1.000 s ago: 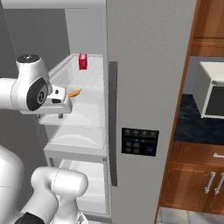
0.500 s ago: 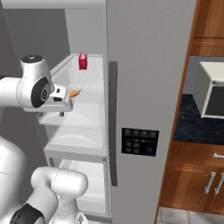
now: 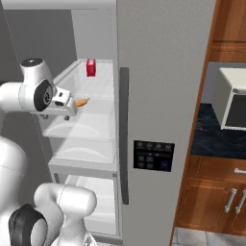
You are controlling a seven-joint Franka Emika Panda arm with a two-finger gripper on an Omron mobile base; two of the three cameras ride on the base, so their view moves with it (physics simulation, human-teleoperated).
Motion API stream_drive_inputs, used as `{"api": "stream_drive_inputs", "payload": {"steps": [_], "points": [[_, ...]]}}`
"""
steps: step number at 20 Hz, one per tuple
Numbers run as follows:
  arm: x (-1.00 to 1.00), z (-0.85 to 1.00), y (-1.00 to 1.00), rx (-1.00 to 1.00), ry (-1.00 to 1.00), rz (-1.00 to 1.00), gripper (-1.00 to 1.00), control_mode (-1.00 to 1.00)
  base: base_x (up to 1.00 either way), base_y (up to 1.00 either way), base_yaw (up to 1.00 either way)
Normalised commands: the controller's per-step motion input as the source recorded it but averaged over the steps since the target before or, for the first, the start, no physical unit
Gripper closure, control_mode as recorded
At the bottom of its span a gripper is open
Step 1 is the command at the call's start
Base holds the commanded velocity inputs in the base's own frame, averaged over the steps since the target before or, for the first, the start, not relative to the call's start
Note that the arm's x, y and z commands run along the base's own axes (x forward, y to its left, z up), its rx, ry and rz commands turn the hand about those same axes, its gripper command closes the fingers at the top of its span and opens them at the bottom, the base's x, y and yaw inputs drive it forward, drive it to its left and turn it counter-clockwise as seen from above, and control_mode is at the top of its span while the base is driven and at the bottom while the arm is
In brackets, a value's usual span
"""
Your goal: Fully open the fridge drawer.
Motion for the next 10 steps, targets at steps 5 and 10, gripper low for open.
{"api": "stream_drive_inputs", "payload": {"steps": [5, 10], "points": [[0.55, -0.04, 0.00, 0.00, -0.03, -0.10, -1.00, -1.00, 0.00, 0.00, 0.00], [0.51, -0.06, 0.02, 0.00, -0.01, -0.03, -1.00, -1.00, 0.00, 0.00, 0.00]]}}
